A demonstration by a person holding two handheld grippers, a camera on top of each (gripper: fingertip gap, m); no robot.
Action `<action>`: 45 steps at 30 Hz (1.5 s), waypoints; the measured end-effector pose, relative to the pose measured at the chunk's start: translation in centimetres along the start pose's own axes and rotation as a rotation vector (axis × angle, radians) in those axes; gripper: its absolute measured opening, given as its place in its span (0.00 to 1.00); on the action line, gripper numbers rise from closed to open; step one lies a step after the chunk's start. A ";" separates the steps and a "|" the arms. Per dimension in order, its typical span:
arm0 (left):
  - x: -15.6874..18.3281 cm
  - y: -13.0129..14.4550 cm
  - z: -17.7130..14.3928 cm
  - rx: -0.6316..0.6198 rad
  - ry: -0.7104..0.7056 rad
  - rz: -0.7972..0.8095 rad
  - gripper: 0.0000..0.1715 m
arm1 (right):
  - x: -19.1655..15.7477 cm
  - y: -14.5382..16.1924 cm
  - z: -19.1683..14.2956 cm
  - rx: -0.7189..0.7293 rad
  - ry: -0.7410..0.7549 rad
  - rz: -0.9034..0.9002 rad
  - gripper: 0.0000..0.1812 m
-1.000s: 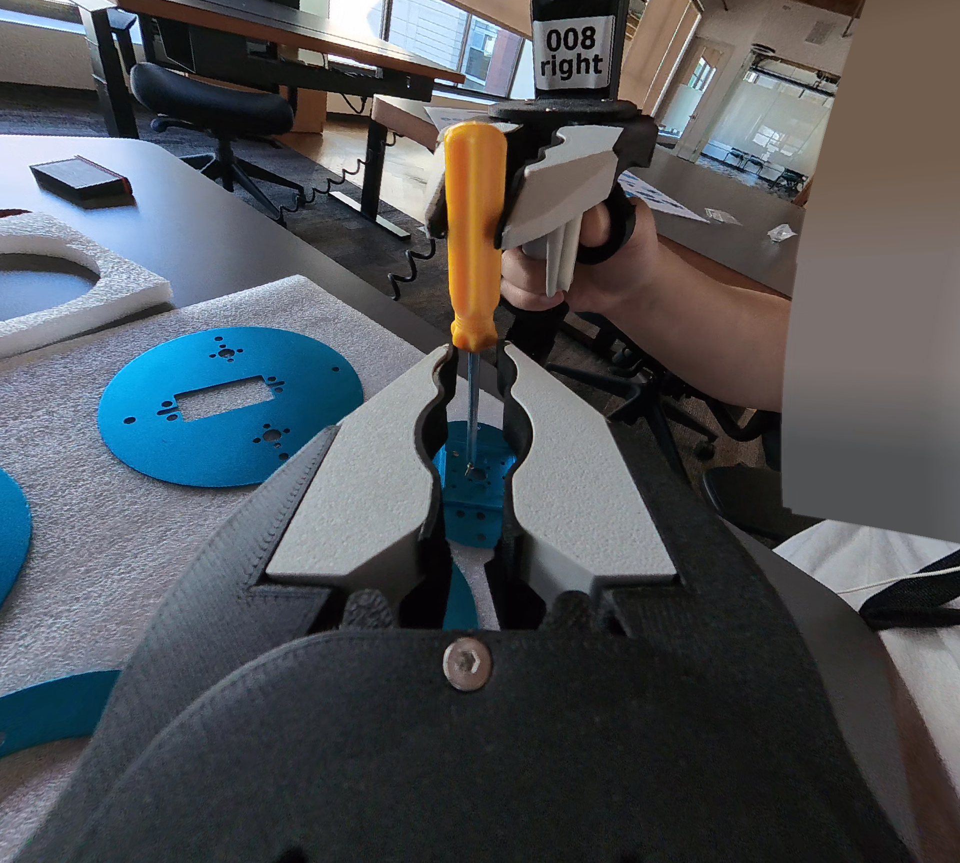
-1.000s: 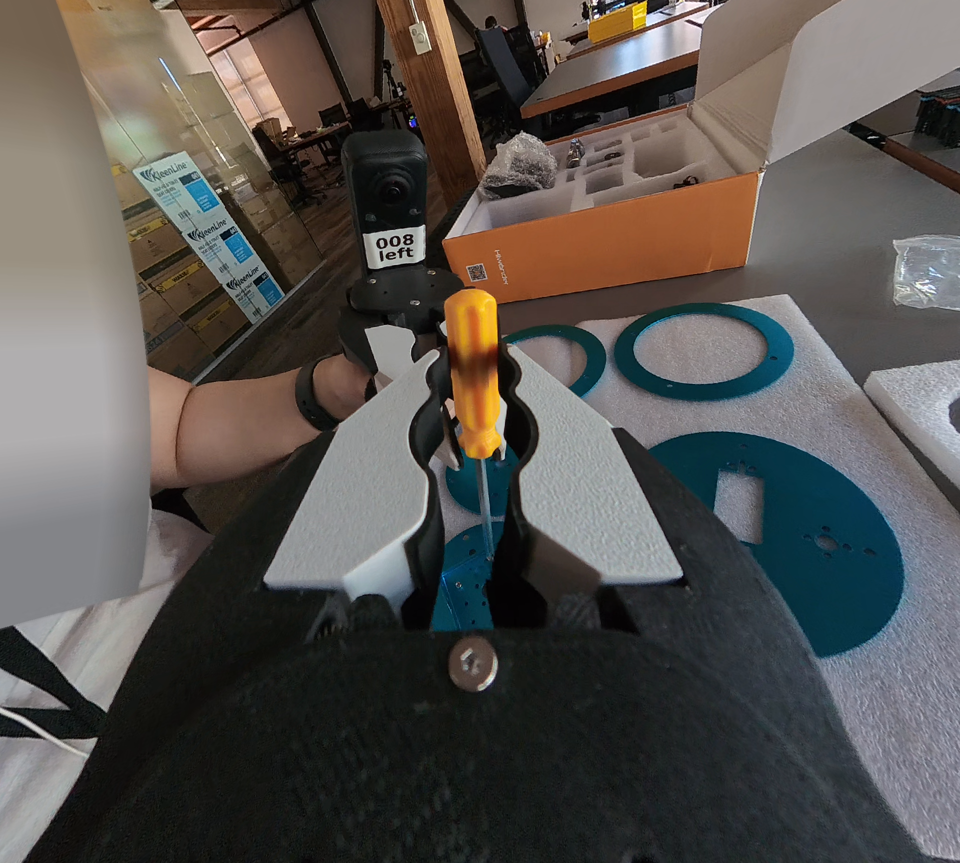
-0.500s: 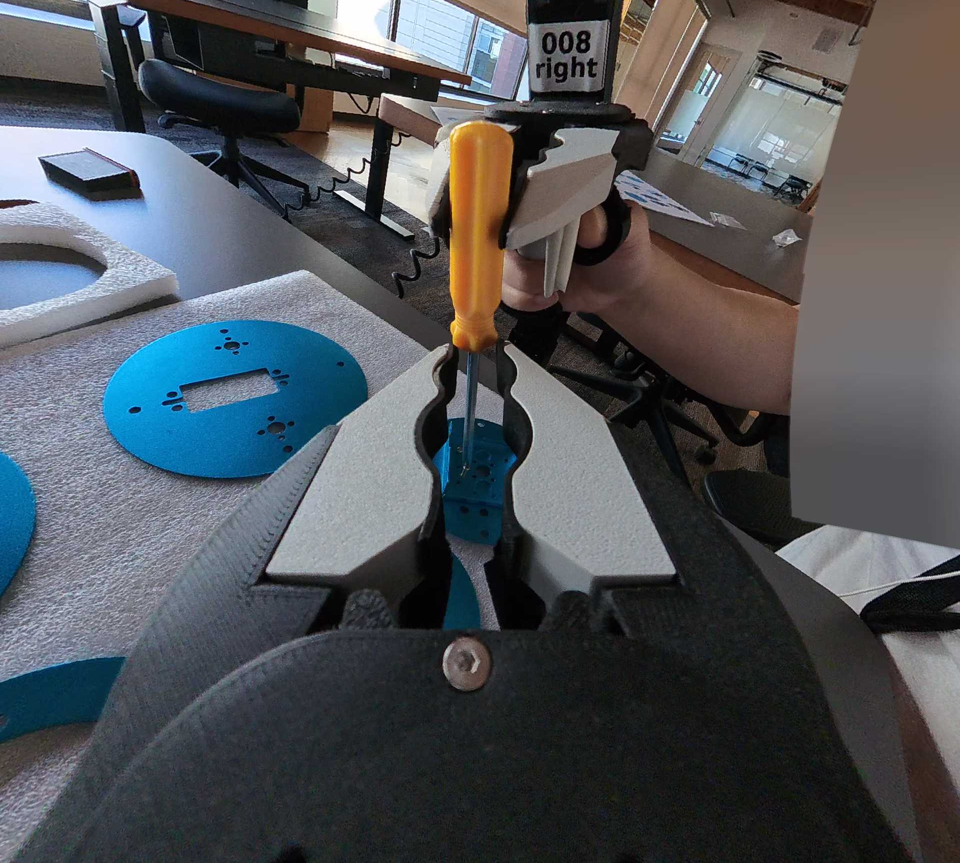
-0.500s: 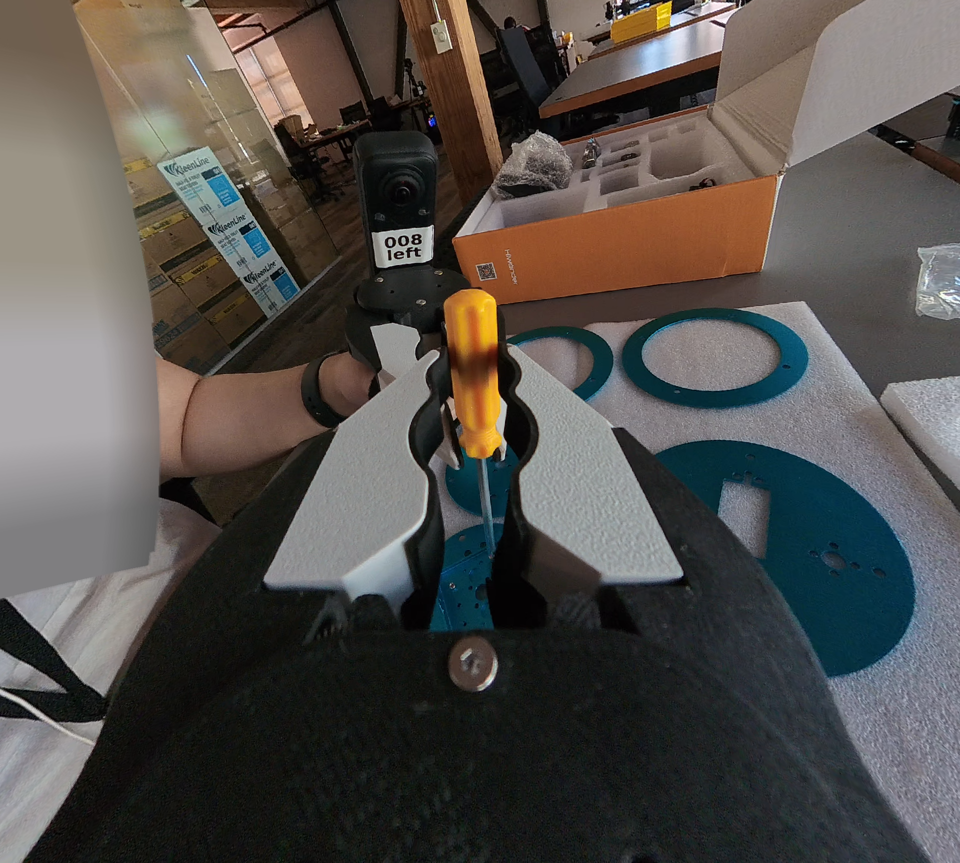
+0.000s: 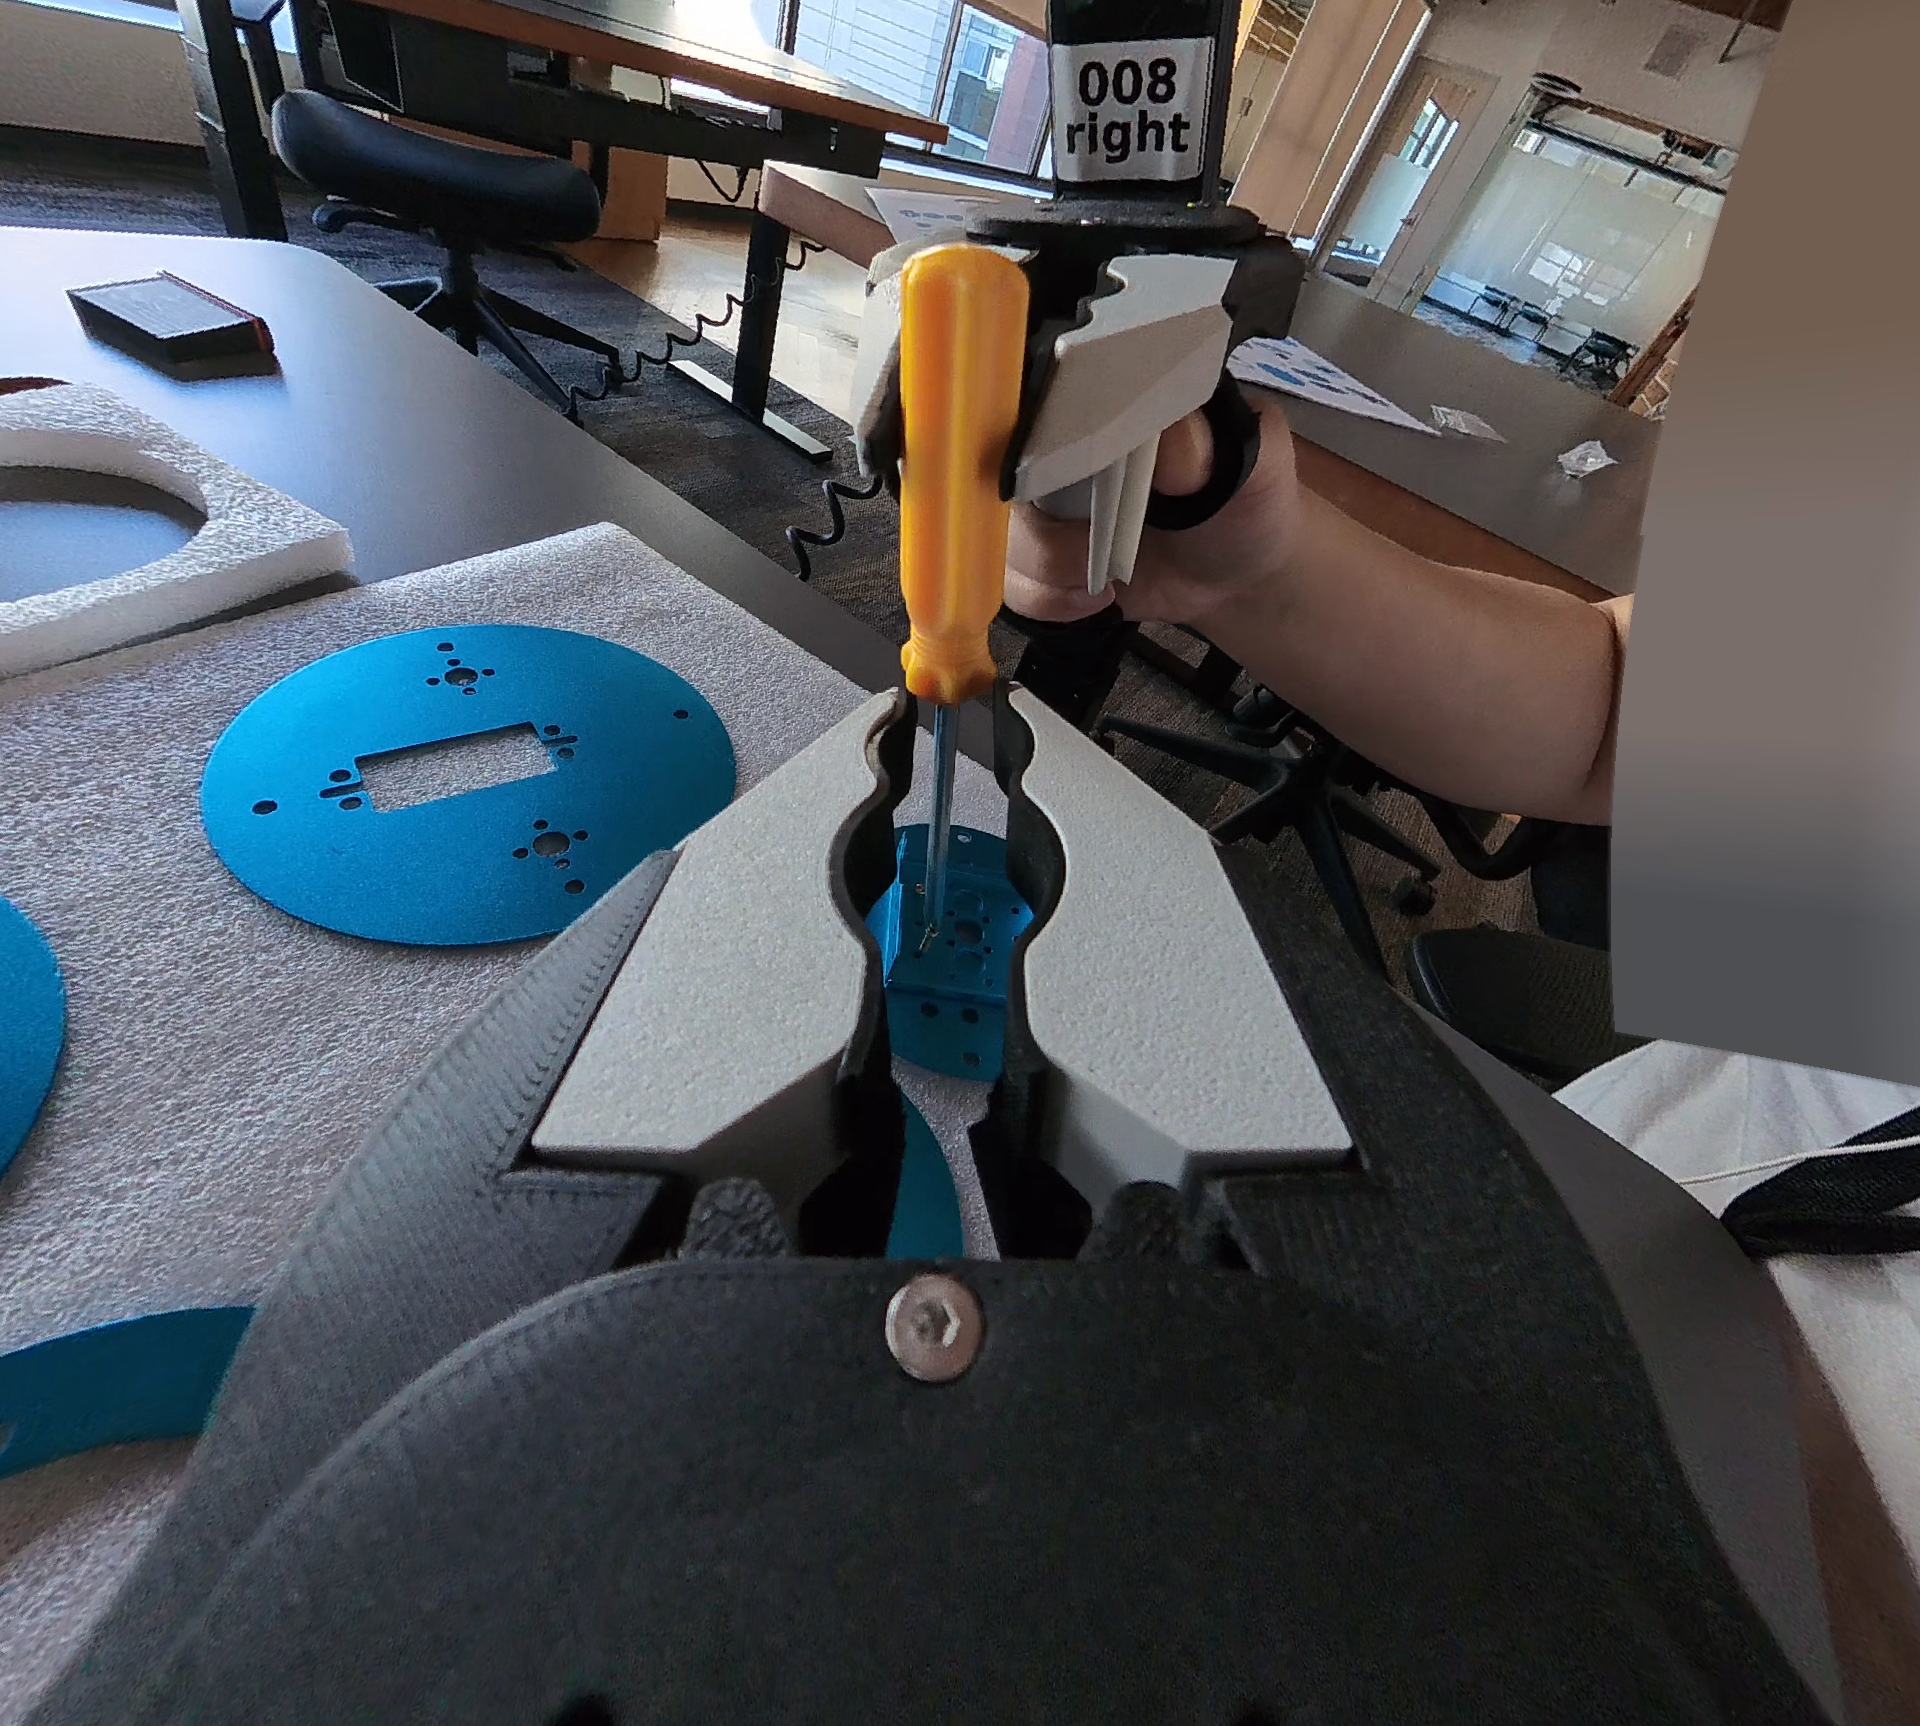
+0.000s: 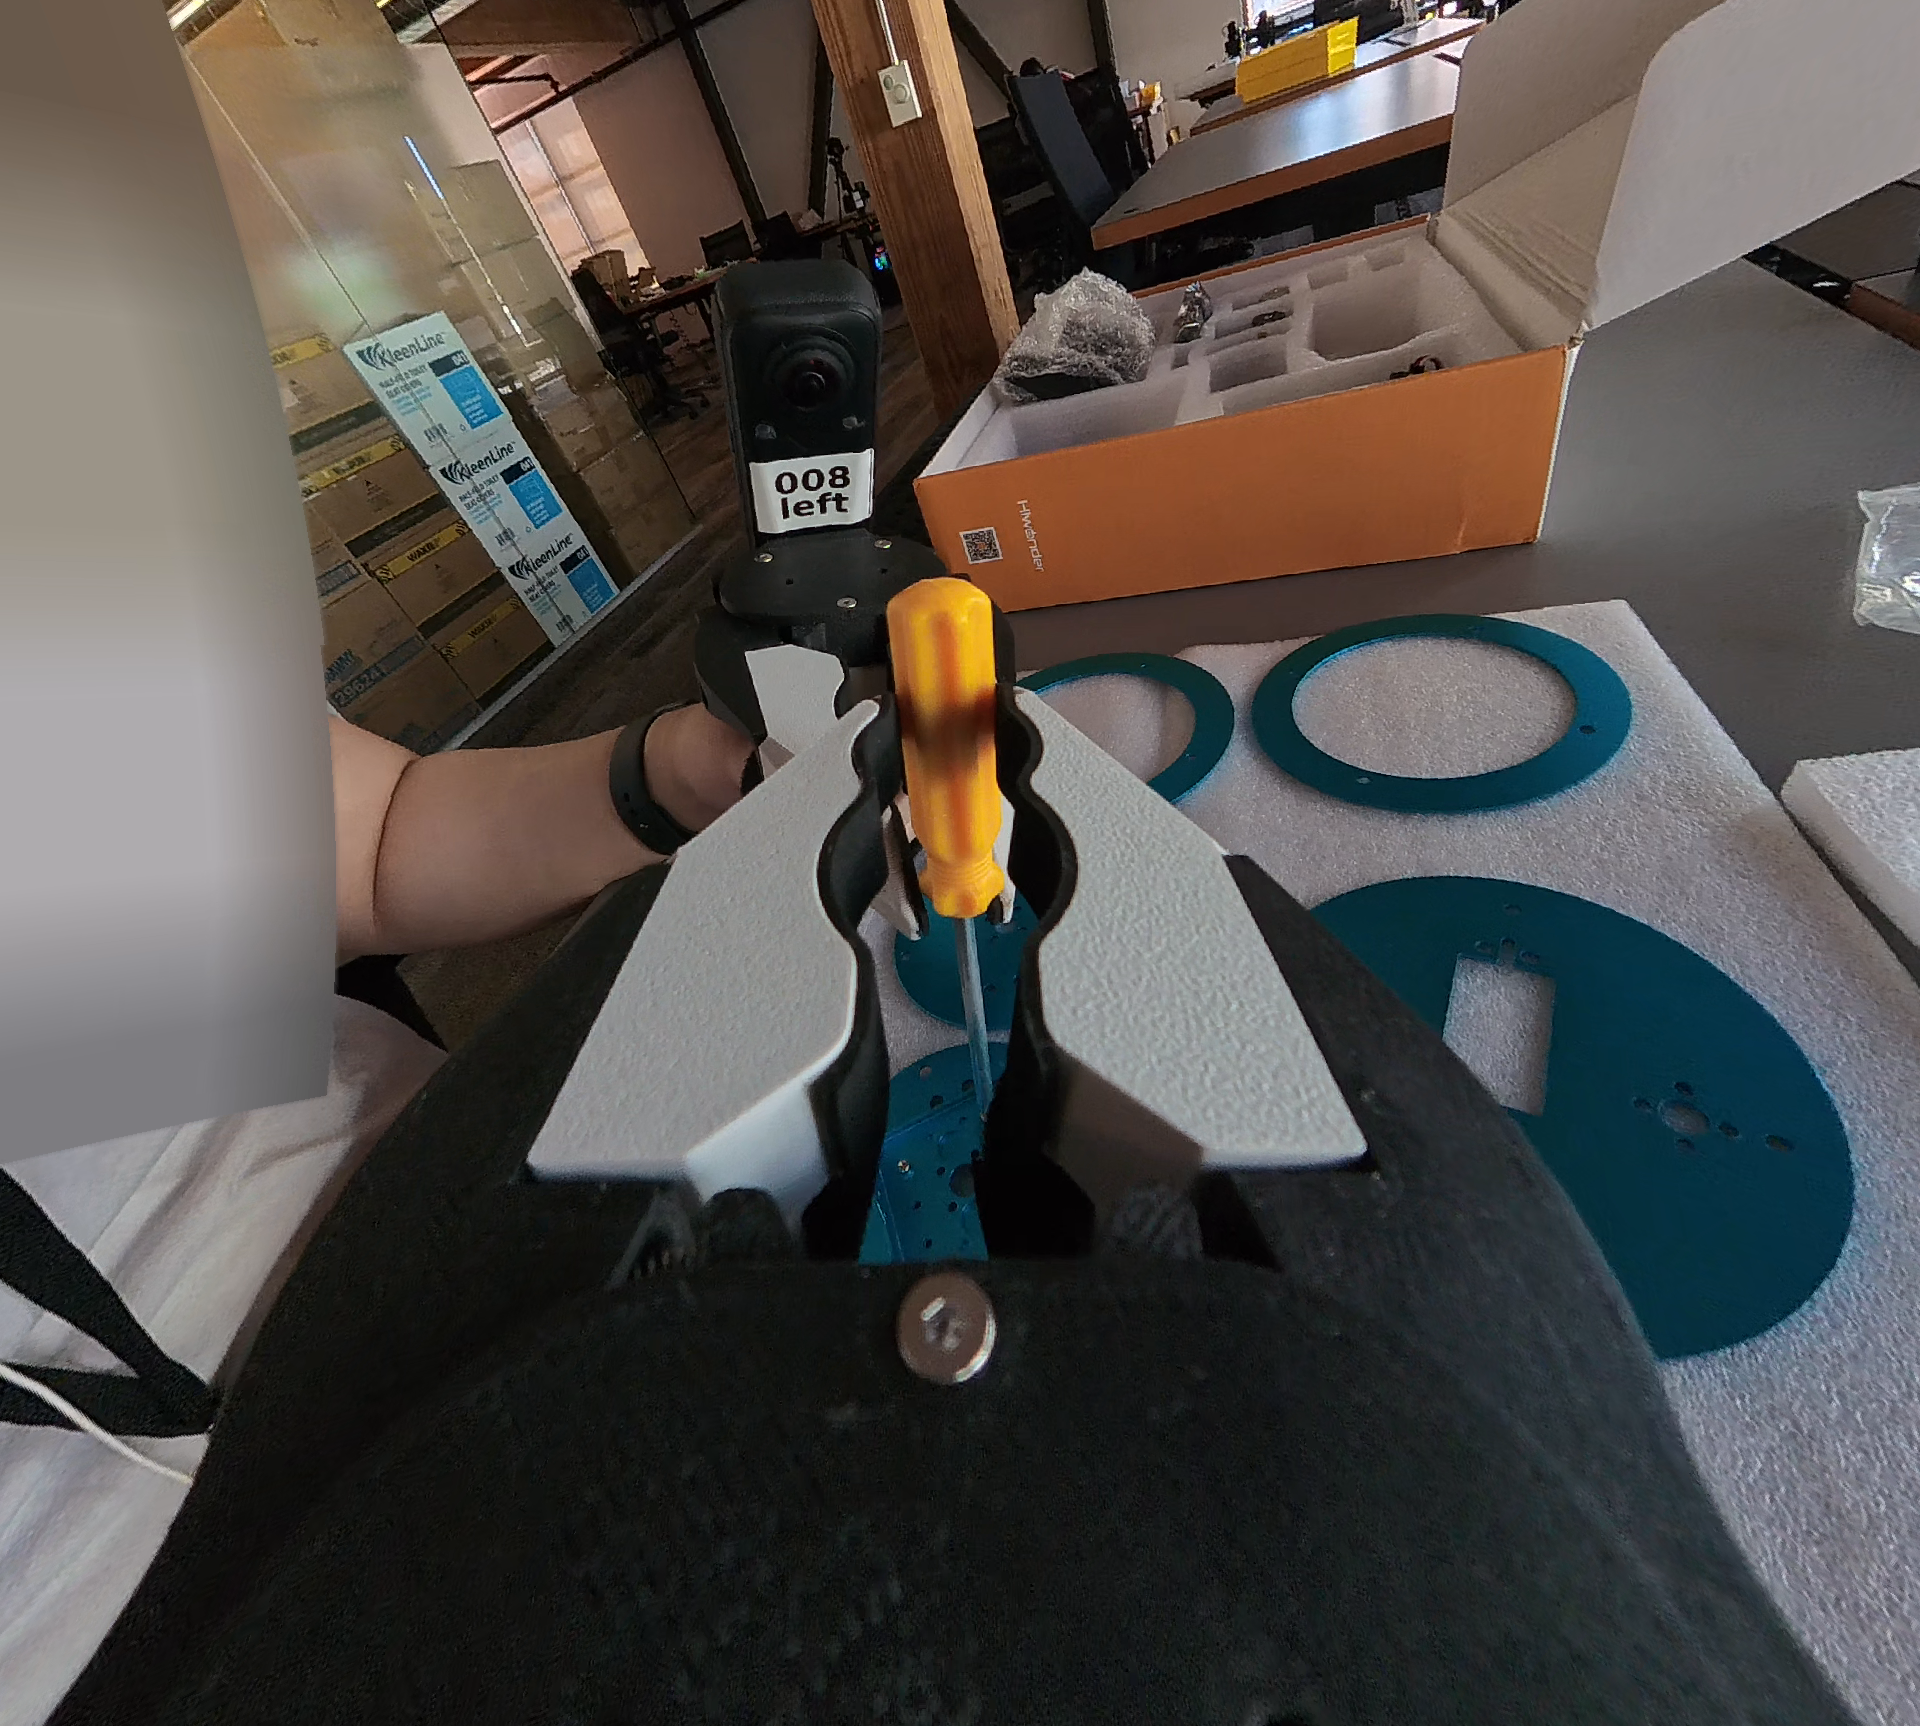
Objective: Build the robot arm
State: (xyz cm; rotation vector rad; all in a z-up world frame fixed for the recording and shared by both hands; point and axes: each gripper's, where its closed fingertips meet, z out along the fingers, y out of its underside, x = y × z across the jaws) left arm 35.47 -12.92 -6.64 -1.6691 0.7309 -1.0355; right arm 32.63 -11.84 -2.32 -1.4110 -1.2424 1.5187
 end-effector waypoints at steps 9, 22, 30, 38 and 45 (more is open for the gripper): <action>0.4 -0.5 -0.2 0.025 0.018 0.006 0.08 | -0.5 -0.5 -0.1 0.019 -0.018 -0.003 0.09; 0.7 0.6 -3.1 -0.109 -0.189 -0.033 0.15 | -2.1 -0.9 0.3 -0.030 -0.038 -0.075 0.09; 1.5 0.4 -1.8 -0.105 -0.134 0.040 0.07 | -1.9 -0.6 0.6 -0.078 -0.035 -0.092 0.09; 1.0 -0.3 -1.3 -0.114 -0.129 0.065 0.07 | -1.9 -0.7 0.9 -0.124 -0.055 -0.109 0.09; 0.8 1.3 -0.5 -0.179 -0.097 0.048 0.05 | -2.0 -0.6 1.4 -0.152 -0.069 -0.119 0.09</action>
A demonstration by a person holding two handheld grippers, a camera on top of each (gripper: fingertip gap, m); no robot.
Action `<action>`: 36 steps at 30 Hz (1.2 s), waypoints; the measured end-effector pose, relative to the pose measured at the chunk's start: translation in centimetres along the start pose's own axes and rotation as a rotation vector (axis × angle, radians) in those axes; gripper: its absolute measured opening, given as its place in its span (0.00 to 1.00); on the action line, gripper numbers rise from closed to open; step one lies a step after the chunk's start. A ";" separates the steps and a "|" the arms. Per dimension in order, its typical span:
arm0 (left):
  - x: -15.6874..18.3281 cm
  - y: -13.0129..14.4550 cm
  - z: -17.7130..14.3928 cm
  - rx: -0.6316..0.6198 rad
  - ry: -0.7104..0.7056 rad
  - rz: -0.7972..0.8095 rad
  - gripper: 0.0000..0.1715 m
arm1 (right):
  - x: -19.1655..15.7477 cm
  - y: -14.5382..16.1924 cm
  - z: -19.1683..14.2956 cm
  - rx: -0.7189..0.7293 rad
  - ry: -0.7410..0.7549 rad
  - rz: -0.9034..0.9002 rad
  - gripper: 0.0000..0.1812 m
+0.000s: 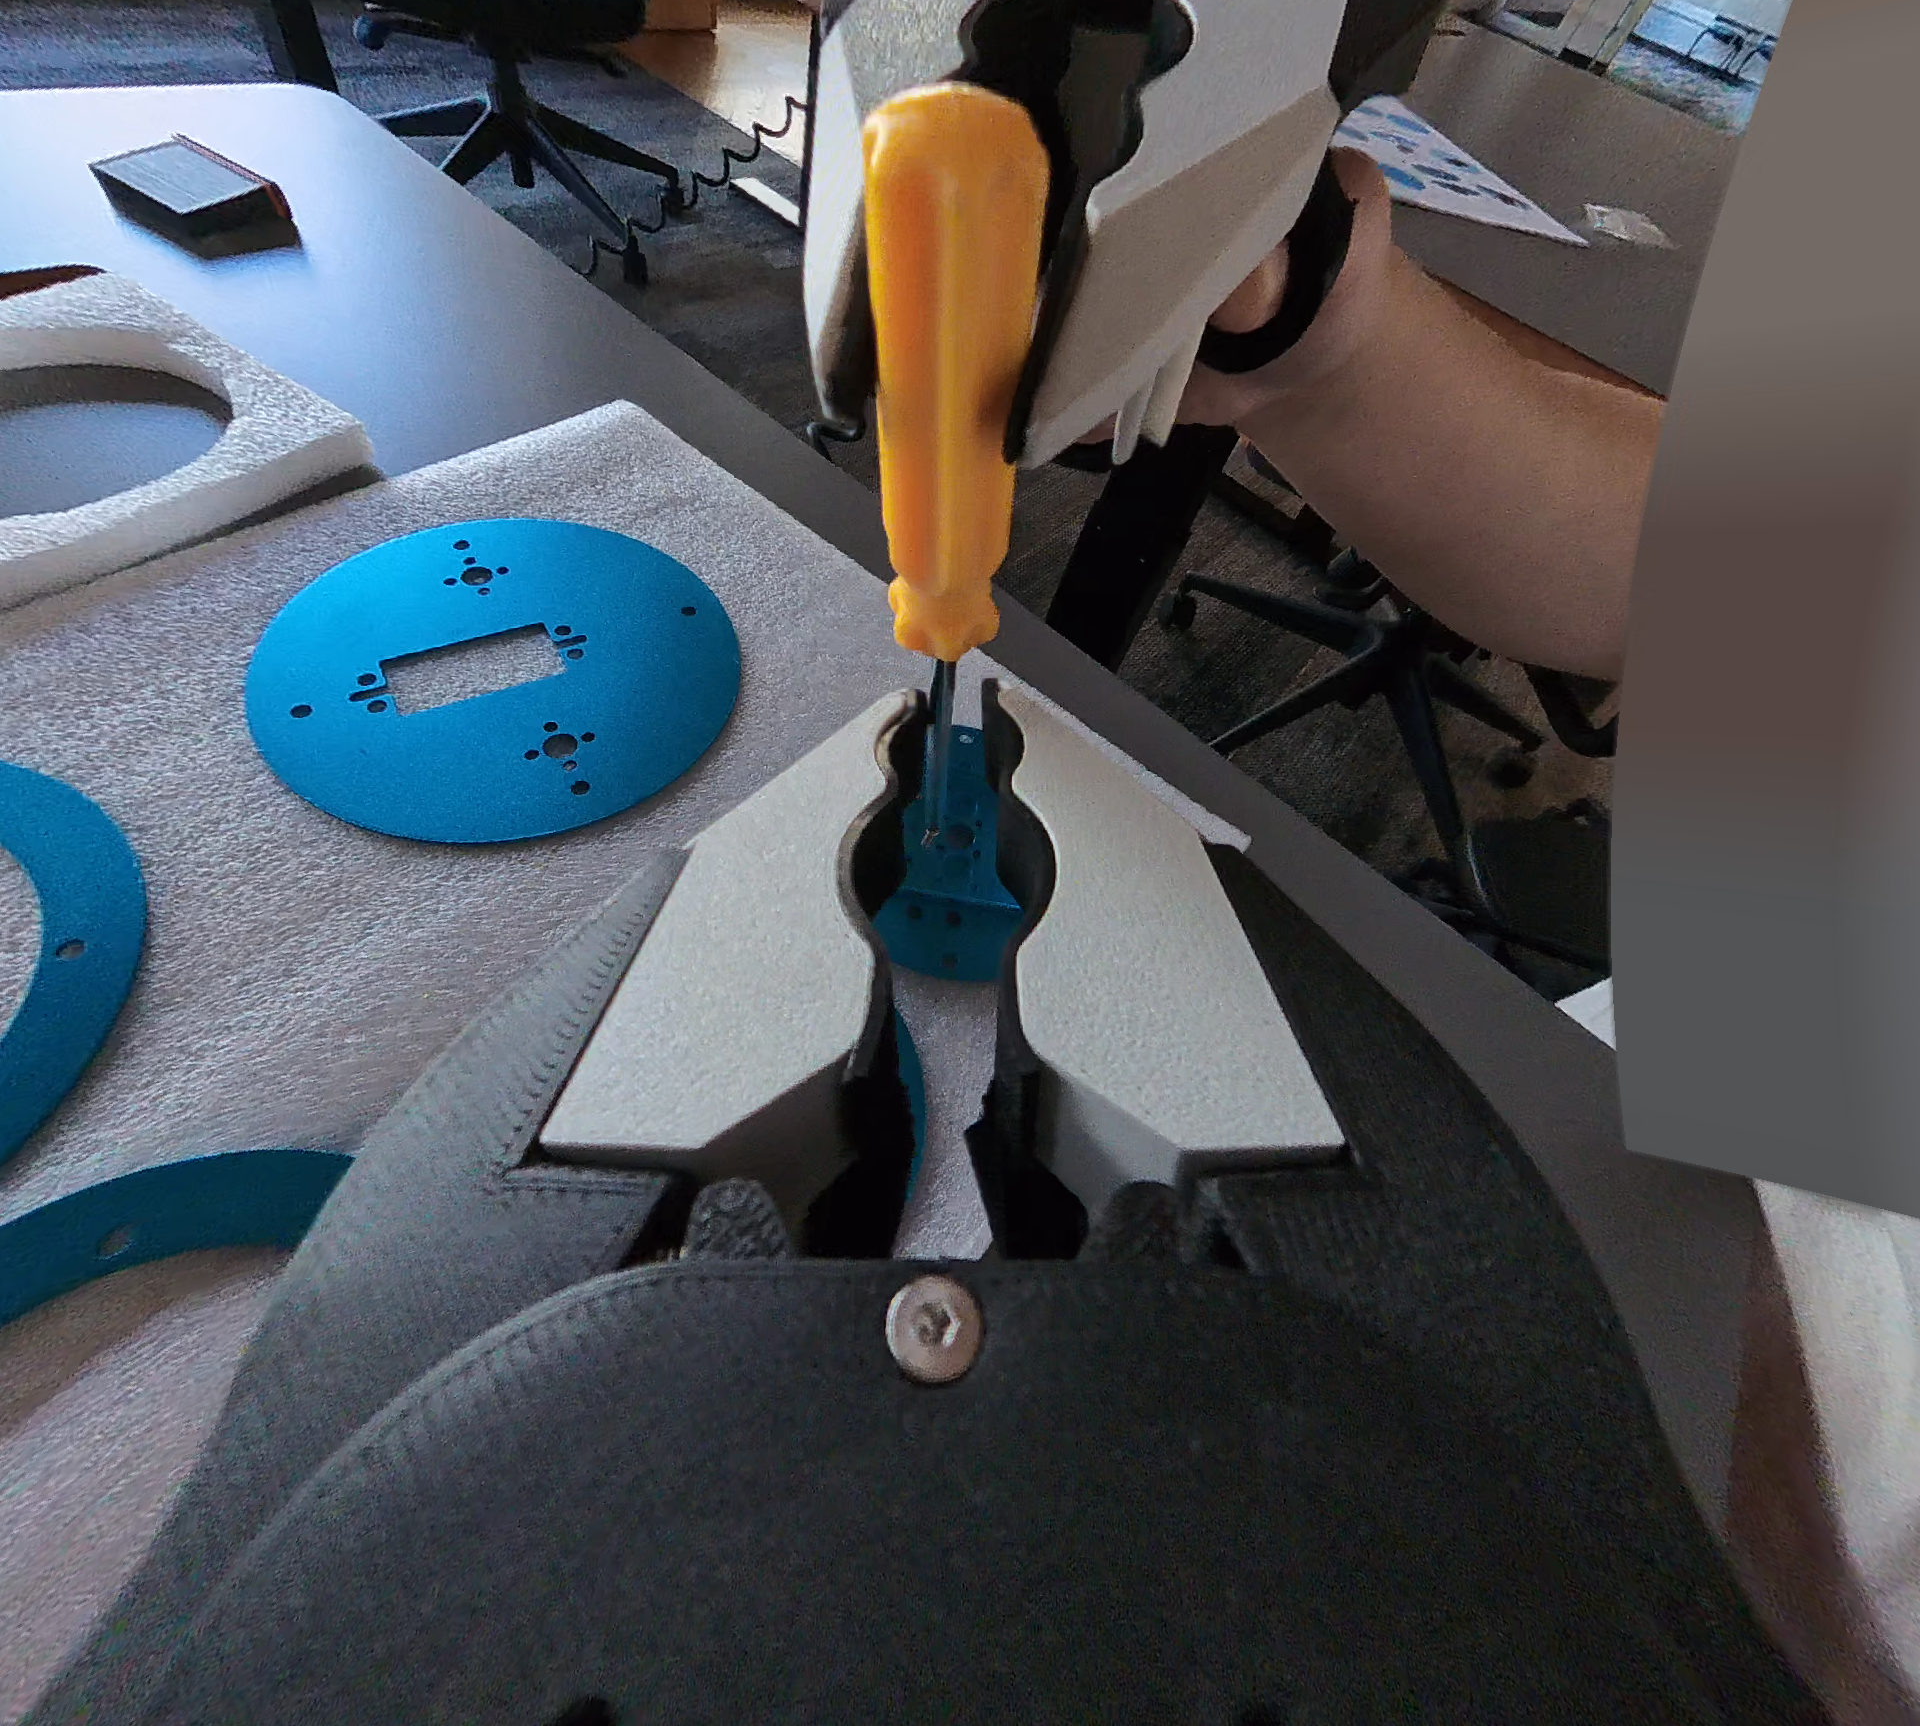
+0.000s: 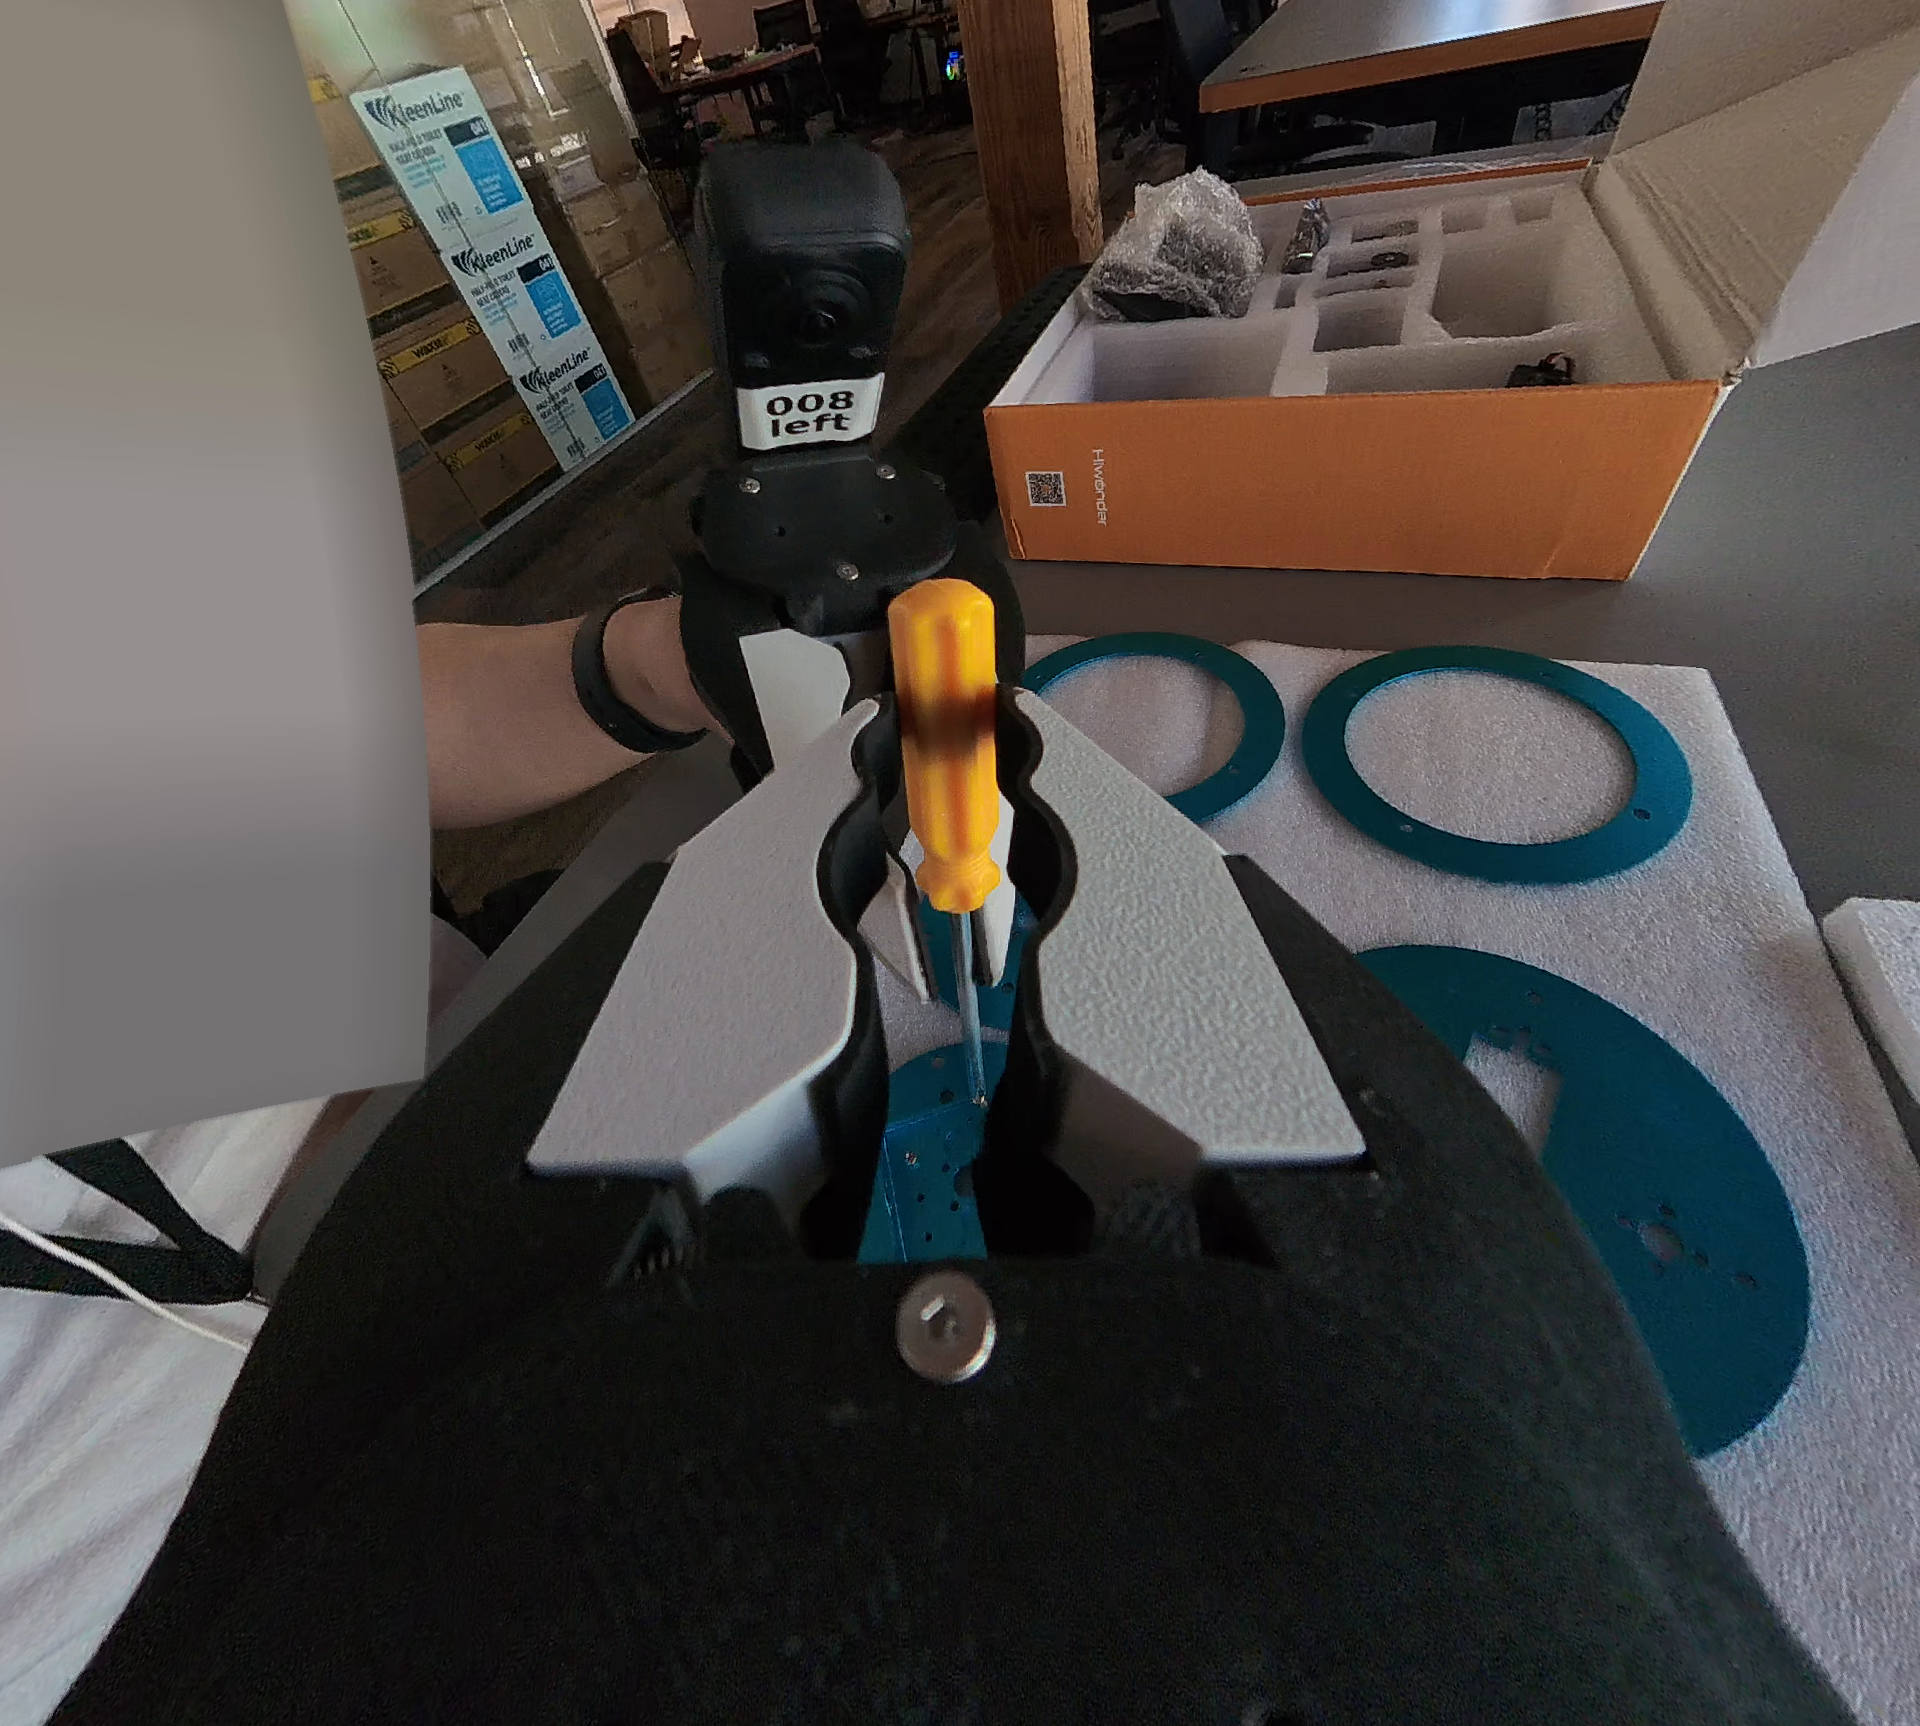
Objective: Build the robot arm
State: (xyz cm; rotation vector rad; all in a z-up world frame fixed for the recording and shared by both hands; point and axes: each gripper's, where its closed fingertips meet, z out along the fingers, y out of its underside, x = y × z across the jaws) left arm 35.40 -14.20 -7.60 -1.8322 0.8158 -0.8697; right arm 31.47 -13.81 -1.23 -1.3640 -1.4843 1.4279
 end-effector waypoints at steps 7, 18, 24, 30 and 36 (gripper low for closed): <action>-0.5 0.9 0.4 -0.022 0.004 -0.007 0.02 | 0.1 0.3 0.5 -0.026 -0.009 -0.006 0.09; -0.7 1.4 0.9 -0.029 0.007 -0.003 0.02 | 0.2 0.9 0.7 -0.044 -0.011 0.000 0.09; -0.7 1.5 0.9 -0.032 0.005 -0.004 0.02 | 0.3 1.0 0.7 -0.037 -0.013 0.007 0.09; -0.8 1.5 0.9 -0.034 0.001 -0.001 0.02 | 0.4 1.1 0.7 -0.030 -0.016 0.014 0.09; -0.7 1.5 1.0 -0.030 0.005 -0.005 0.02 | 0.4 1.1 0.7 -0.024 -0.019 0.018 0.09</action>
